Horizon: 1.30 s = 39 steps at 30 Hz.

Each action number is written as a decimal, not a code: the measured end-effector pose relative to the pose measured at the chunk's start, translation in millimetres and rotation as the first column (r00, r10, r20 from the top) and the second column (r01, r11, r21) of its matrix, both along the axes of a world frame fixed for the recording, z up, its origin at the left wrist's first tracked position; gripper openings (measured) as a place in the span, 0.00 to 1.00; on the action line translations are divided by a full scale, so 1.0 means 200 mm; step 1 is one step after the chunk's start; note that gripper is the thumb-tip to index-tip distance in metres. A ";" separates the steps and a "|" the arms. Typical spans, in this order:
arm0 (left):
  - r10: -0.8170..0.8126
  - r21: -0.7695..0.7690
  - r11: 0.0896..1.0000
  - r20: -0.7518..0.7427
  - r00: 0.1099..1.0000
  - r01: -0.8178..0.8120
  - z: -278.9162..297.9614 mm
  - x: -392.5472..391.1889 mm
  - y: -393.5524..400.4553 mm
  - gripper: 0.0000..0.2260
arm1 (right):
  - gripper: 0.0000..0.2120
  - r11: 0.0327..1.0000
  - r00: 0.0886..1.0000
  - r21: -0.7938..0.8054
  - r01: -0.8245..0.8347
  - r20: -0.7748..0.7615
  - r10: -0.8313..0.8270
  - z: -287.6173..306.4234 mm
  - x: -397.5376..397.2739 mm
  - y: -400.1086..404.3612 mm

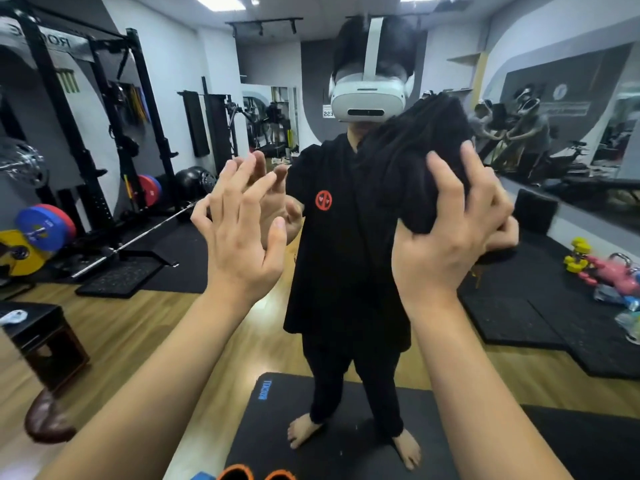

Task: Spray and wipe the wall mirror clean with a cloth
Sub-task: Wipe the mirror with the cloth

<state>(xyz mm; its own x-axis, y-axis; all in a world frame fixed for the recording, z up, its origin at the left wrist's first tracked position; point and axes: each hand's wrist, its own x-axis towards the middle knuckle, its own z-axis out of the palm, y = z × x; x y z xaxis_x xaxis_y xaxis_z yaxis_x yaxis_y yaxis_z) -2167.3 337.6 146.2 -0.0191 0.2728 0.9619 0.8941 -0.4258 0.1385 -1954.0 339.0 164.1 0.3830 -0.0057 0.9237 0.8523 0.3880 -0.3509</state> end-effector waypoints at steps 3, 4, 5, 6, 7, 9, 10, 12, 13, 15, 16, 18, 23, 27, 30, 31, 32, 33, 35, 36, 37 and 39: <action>0.000 -0.009 1.000 -0.028 1.000 -0.001 -0.03 -0.03 0.02 0.23 | 0.17 1.000 0.997 -0.023 0.006 0.072 -0.004 -0.15 -0.16 0.02; -0.006 -0.009 1.000 -0.042 0.999 0.006 -0.04 -0.05 0.02 0.22 | 0.16 1.000 0.991 -0.018 0.001 0.136 0.001 -0.25 -0.24 0.02; -0.017 -0.008 1.000 -0.055 0.998 0.016 -0.05 -0.06 0.02 0.22 | 0.15 1.000 0.977 -0.024 -0.011 0.212 0.015 -0.36 -0.31 0.02; -0.030 -0.007 1.000 -0.064 0.997 0.030 -0.05 -0.09 0.02 0.22 | 0.15 0.999 0.956 -0.039 -0.025 0.292 0.035 -0.48 -0.38 0.02; -0.045 -0.004 0.999 -0.064 0.997 0.045 -0.05 -0.11 0.02 0.22 | 0.15 0.997 0.925 -0.065 -0.043 0.373 0.064 -0.60 -0.45 0.01; -0.077 -0.006 0.997 -0.045 0.996 0.077 -0.04 -0.16 0.01 0.23 | 0.14 0.987 0.839 -0.149 -0.054 0.530 0.126 -0.86 -0.57 -0.02; -0.088 -0.016 0.996 -0.037 0.995 0.087 -0.04 -0.19 0.00 0.23 | 0.15 0.981 0.788 -0.190 -0.044 0.596 0.151 -0.99 -0.60 -0.02; -0.095 -0.036 0.995 -0.044 0.995 0.093 -0.04 -0.26 -0.03 0.23 | 0.19 0.972 0.712 -0.232 -0.027 0.678 0.182 -1.14 -0.63 -0.04; -0.090 -0.043 0.995 -0.062 0.994 0.087 -0.05 -0.29 -0.04 0.23 | 0.18 0.972 0.698 -0.235 -0.016 0.693 0.179 -1.16 -0.63 -0.04; -0.057 -0.063 0.997 -0.094 0.994 0.051 -0.06 -0.37 -0.06 0.24 | 0.13 0.975 0.715 -0.222 -0.007 0.680 0.160 -1.07 -0.61 -0.05; -0.034 -0.072 0.997 -0.093 0.995 0.027 -0.08 -0.41 -0.07 0.24 | 0.12 0.979 0.742 -0.204 -0.012 0.654 0.145 -0.99 -0.60 -0.05; 0.010 -0.094 0.995 -0.062 0.998 -0.016 -0.10 -0.48 -0.09 0.24 | 0.14 0.988 0.806 -0.149 -0.025 0.582 0.109 -0.80 -0.57 -0.05; 0.063 -0.210 0.976 0.047 0.997 -0.052 -0.18 -0.51 -0.13 0.25 | 0.16 0.998 0.953 -0.061 -0.022 0.300 0.039 -0.22 -0.43 -0.05; 0.078 -0.273 0.959 0.010 0.997 -0.073 -0.23 -0.50 -0.12 0.25 | 0.17 0.996 0.988 -0.089 -0.017 0.149 0.030 -0.04 -0.46 -0.05; 0.062 -0.248 0.968 0.056 0.996 -0.047 -0.24 -0.49 -0.12 0.23 | 0.27 0.984 0.928 -0.172 -0.049 0.357 0.109 -0.33 -0.65 -0.07; 0.054 -0.235 0.971 0.073 0.996 -0.035 -0.23 -0.49 -0.11 0.23 | 0.23 0.979 0.881 -0.198 -0.056 0.452 0.142 -0.49 -0.73 -0.08; 0.044 -0.227 0.974 0.086 0.995 -0.024 -0.23 -0.50 -0.11 0.23 | 0.18 0.971 0.820 -0.227 -0.072 0.540 0.187 -0.66 -0.79 -0.08; 0.031 -0.225 0.974 0.090 0.995 -0.010 -0.23 -0.50 -0.12 0.24 | 0.16 0.959 0.749 -0.268 -0.088 0.618 0.241 -0.84 -0.84 -0.08; -0.011 -0.228 0.973 0.062 0.998 0.025 -0.23 -0.55 -0.13 0.24 | 0.16 0.926 0.585 -0.376 -0.029 0.745 0.321 -1.13 -0.90 -0.10; -0.035 -0.231 0.972 0.031 0.999 0.041 -0.22 -0.59 -0.13 0.24 | 0.16 0.910 0.543 -0.415 0.005 0.765 0.346 -1.24 -0.92 -0.11; -0.056 -0.233 0.971 -0.011 0.998 0.052 -0.22 -0.64 -0.14 0.24 | 0.17 0.893 0.533 -0.449 0.023 0.761 0.369 -1.30 -0.93 -0.12; -0.078 -0.237 0.970 -0.092 0.993 0.054 -0.22 -0.75 -0.15 0.25 | 0.14 0.895 0.563 -0.444 0.040 0.750 0.347 -1.28 -0.94 -0.11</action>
<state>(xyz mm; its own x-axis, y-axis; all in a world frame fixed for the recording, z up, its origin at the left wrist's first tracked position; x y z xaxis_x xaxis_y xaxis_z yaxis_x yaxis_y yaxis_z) -2318.3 307.8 102.0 0.0998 0.4879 0.8672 0.8795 -0.4509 0.1524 -2141.7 316.5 -91.8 -0.5473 0.3868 0.7422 0.7850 0.5447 0.2950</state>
